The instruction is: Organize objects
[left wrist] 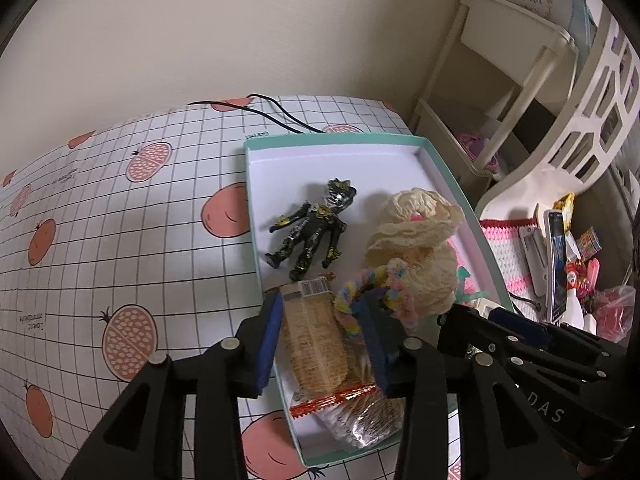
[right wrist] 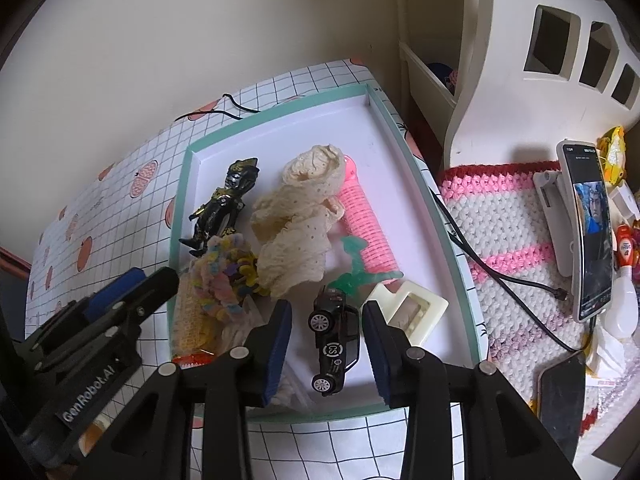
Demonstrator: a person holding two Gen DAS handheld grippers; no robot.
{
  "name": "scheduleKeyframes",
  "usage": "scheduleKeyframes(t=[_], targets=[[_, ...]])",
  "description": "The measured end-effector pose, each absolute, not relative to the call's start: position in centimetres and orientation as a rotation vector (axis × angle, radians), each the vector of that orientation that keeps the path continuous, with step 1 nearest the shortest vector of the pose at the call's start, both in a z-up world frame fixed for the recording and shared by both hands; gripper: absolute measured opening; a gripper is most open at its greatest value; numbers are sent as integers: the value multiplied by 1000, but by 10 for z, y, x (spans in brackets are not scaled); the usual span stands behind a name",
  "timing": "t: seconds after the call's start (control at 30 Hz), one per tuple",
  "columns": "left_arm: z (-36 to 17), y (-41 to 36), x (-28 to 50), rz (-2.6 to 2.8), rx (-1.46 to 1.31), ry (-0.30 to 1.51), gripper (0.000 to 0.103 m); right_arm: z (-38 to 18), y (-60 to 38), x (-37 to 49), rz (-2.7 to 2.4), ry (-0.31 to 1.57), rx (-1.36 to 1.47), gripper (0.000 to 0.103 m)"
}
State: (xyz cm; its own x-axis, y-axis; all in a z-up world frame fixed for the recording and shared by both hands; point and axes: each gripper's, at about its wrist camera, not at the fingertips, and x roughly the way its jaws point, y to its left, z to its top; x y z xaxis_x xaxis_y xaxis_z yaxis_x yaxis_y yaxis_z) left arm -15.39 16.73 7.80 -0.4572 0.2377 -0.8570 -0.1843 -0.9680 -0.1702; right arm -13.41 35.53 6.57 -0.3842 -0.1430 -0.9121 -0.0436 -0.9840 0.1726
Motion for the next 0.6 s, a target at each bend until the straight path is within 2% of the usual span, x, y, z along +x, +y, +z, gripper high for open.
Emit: scheduleKeyframes(t=[0.07, 0.13, 0.23, 0.4, 0.5, 0.6], targets=[[79, 165, -154, 2503, -1481, -79, 52, 66, 356, -133, -2552, -256, 1710, 50], [79, 162, -155, 2518, -1485, -84, 56, 67, 356, -133, -2555, -252, 1706, 57], [79, 157, -156, 2545, -1505, -96, 64, 67, 355, -133, -2562, -232, 1702, 61], [75, 151, -159, 2597, -1533, -89, 66, 65, 355, -134, -2565, -214, 1701, 72], [72, 147, -160, 2615, -1553, -93, 73, 65, 355, -133, -2570, -214, 1699, 74], [69, 142, -161, 2638, -1573, -99, 74, 64, 355, -134, -2573, -212, 1700, 83]])
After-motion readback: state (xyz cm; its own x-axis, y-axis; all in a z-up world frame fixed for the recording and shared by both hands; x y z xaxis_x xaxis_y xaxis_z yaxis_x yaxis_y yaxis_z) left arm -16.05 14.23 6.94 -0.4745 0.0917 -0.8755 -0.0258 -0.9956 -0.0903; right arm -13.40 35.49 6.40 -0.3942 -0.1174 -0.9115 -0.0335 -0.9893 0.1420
